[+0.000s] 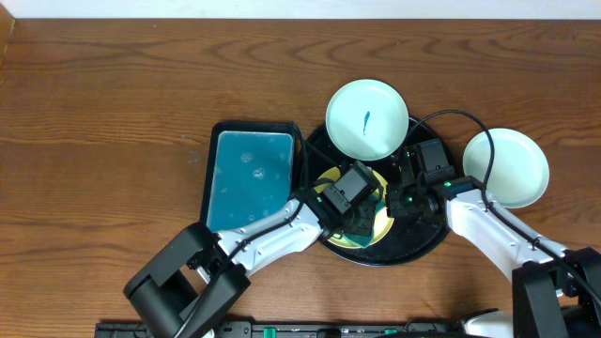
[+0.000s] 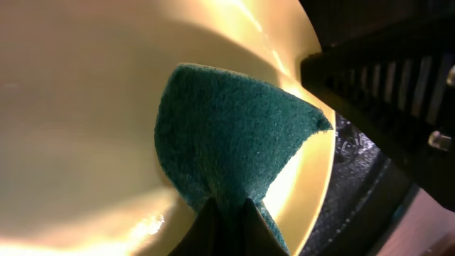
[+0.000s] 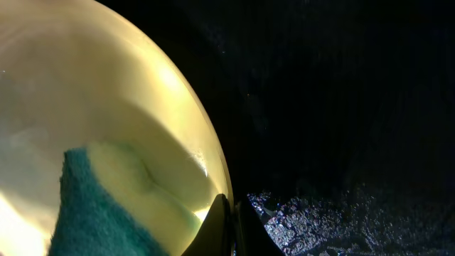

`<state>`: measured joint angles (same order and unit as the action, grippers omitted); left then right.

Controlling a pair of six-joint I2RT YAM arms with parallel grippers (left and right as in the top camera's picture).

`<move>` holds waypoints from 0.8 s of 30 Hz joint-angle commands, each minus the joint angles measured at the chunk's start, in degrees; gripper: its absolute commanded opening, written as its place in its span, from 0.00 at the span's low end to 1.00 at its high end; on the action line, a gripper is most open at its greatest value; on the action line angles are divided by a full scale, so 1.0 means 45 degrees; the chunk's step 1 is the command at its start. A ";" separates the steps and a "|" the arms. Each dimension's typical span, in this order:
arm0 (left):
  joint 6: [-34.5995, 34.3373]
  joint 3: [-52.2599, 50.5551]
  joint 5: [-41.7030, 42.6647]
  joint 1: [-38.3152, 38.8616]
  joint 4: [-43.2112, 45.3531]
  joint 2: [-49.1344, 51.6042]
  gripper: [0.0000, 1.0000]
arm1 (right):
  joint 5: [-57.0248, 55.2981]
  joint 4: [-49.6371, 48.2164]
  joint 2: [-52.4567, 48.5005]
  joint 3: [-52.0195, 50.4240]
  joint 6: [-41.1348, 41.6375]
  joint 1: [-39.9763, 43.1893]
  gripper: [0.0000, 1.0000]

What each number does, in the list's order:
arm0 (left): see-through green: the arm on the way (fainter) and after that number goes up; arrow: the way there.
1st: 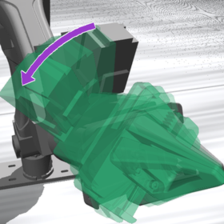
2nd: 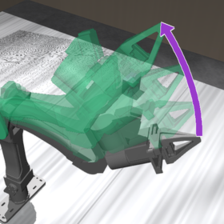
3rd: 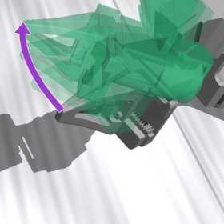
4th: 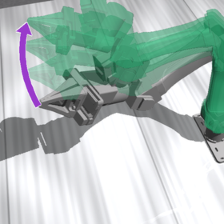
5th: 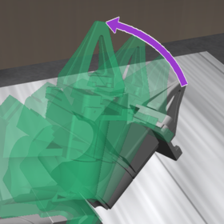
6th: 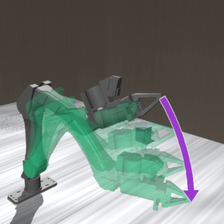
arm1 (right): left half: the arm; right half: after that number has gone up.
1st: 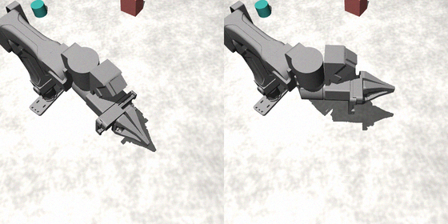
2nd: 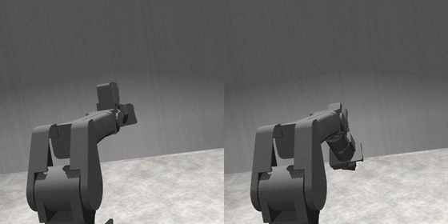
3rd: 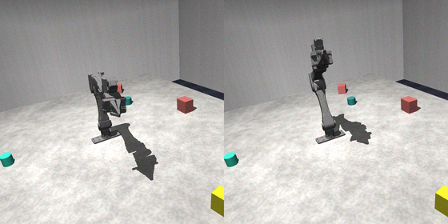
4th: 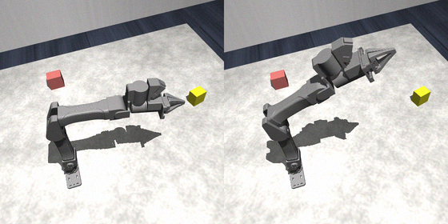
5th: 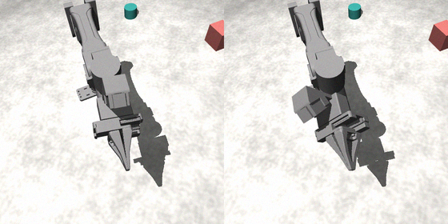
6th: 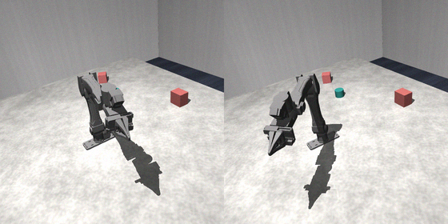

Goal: Clean dirty plates on tray and stack at the side
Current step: 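Scrub the yellow plate with the sponge in the left gripper, then return the sponge into the basin with the left gripper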

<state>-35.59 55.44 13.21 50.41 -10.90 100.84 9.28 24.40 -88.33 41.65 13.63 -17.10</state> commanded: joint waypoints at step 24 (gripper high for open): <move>0.2720 -0.0097 -0.2492 -0.4201 -0.2764 -0.5348 0.07 | -0.0340 0.0053 0.0092 -0.0058 0.0010 0.0029 0.12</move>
<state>-25.78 54.98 9.23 33.85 -19.66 81.14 9.65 24.40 -88.33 41.65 13.52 -17.12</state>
